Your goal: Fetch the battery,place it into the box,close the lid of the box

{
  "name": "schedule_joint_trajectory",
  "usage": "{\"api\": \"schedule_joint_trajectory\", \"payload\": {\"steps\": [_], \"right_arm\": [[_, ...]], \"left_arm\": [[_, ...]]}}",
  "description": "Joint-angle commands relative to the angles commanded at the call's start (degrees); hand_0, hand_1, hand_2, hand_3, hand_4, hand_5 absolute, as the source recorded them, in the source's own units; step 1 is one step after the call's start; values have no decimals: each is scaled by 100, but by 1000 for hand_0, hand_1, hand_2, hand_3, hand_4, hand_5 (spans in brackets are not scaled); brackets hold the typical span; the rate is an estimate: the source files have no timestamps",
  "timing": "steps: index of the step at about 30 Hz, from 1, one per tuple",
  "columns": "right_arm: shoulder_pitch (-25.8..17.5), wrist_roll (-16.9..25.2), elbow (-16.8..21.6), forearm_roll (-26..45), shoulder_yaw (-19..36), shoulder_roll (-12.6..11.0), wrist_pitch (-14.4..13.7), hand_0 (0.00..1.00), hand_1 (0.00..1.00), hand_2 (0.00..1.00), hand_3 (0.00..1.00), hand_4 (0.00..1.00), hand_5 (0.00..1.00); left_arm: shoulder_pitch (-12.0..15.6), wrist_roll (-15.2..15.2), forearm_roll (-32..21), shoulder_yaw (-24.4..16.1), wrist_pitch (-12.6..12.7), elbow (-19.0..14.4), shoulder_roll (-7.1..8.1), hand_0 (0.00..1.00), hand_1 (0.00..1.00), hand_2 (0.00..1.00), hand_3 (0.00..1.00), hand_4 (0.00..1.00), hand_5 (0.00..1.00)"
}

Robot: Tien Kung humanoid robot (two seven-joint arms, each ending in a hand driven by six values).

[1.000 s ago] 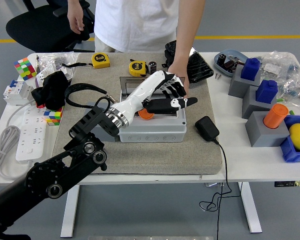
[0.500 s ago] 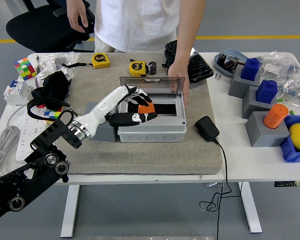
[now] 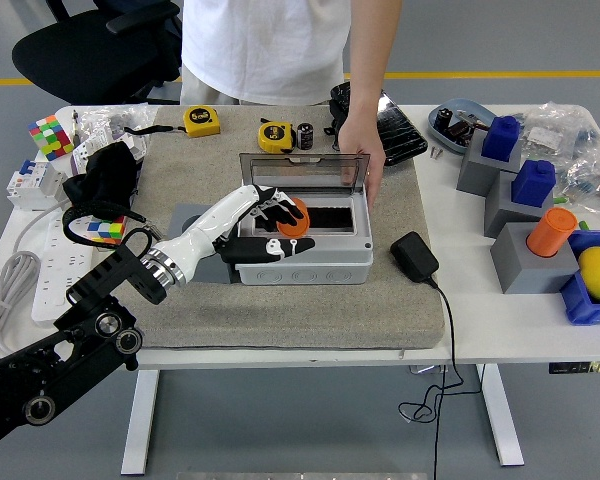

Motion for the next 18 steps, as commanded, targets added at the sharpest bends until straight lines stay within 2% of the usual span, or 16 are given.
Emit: {"api": "schedule_joint_trajectory", "payload": {"steps": [18], "right_arm": [[18,9,4,9,-64,10,-2,576,626,658,567,969,474]], "left_arm": [[-189,-60,-101,165,16,325,-468,453,612,588,570,919,543]]}}
